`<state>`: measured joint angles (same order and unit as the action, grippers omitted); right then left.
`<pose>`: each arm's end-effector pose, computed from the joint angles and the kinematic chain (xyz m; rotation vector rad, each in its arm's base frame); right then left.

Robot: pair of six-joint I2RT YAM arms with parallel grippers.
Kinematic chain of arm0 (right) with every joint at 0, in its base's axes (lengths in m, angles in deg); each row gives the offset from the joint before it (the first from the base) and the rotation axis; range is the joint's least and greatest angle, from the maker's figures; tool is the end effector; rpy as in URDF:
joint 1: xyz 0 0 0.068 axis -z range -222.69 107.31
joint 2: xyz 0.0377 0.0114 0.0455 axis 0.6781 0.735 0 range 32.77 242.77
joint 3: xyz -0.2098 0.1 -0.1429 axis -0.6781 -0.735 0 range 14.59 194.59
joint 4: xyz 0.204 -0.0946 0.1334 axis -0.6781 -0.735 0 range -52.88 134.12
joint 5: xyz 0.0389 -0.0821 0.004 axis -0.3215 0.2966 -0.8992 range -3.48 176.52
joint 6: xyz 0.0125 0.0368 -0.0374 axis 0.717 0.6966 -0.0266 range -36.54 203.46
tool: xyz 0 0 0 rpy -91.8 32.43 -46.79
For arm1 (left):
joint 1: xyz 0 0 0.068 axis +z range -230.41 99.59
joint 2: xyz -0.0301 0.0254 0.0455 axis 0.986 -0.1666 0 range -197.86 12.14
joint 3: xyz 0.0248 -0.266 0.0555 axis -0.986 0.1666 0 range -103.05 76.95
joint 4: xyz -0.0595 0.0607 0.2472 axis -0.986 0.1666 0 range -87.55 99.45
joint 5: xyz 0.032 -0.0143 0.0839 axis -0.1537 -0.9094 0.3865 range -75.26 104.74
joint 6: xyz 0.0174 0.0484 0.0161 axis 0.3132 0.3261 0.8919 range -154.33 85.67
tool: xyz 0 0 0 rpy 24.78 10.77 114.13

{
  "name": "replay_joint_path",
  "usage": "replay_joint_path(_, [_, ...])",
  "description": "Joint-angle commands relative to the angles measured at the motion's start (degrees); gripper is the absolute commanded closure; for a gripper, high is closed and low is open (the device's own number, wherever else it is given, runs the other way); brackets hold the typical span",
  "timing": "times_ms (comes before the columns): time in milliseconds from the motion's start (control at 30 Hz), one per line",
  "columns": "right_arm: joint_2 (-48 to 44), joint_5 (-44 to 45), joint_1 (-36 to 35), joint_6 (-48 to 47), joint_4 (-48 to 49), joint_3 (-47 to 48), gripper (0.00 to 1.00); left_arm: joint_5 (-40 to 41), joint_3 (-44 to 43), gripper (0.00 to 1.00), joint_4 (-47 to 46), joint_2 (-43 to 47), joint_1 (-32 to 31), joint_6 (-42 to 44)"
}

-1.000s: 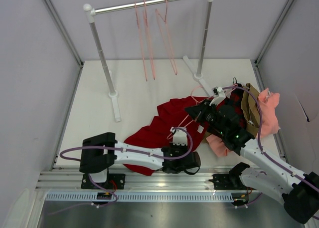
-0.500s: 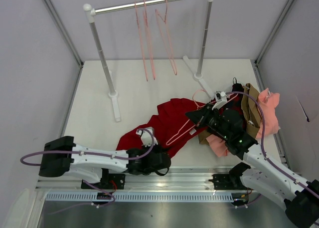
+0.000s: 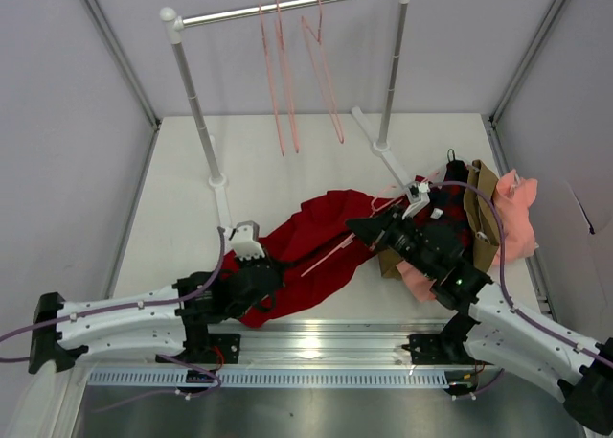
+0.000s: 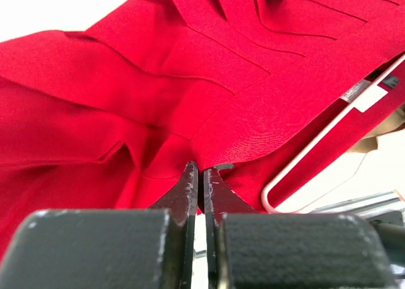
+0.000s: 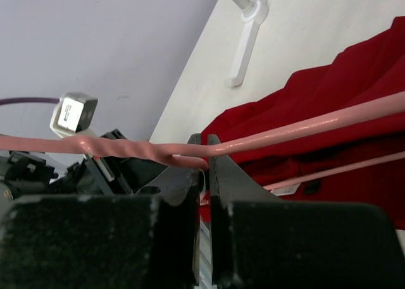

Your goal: Place the skirt on the hanger

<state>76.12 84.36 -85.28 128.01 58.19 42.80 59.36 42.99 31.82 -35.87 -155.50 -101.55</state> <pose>0.1388 0.1294 0.2865 -0.0022 1.7273 1.1918 0.0673 -0.1557 0.2402 -0.2263 2.1235 -0.5781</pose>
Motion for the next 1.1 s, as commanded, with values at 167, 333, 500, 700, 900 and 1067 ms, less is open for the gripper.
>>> replay_joint_path(167, [6.83,14.19,-2.68,-2.98,5.97,-0.08,1.0,-6.2,-4.11,1.0,2.64,-1.2,6.97,17.39])
replay_joint_path(333, [10.08,15.51,-2.24,-2.81,8.08,-1.75,1.0,-12.36,3.78,0.99,-7.1,-4.81,7.15,13.27])
replay_joint_path(500, [11.58,15.08,-0.49,-3.16,9.75,-3.51,1.0,-15.09,6.53,0.97,-8.71,-6.48,7.76,11.41])
replay_joint_path(700, [11.76,7.08,2.16,-5.96,7.21,-3.6,1.0,-15.79,5.83,0.92,-8.45,-6.13,8.55,13.08])
replay_joint_path(900, [7.55,4.88,2.86,-7.03,1.67,-5.18,1.0,-16.76,6.18,0.88,-10.03,-6.04,8.73,14.4])
replay_joint_path(1067, [2.62,5.32,3.65,-5.62,0.87,-8.6,1.0,-16.23,4.69,0.8,-8.02,-7.62,8.73,15.1])
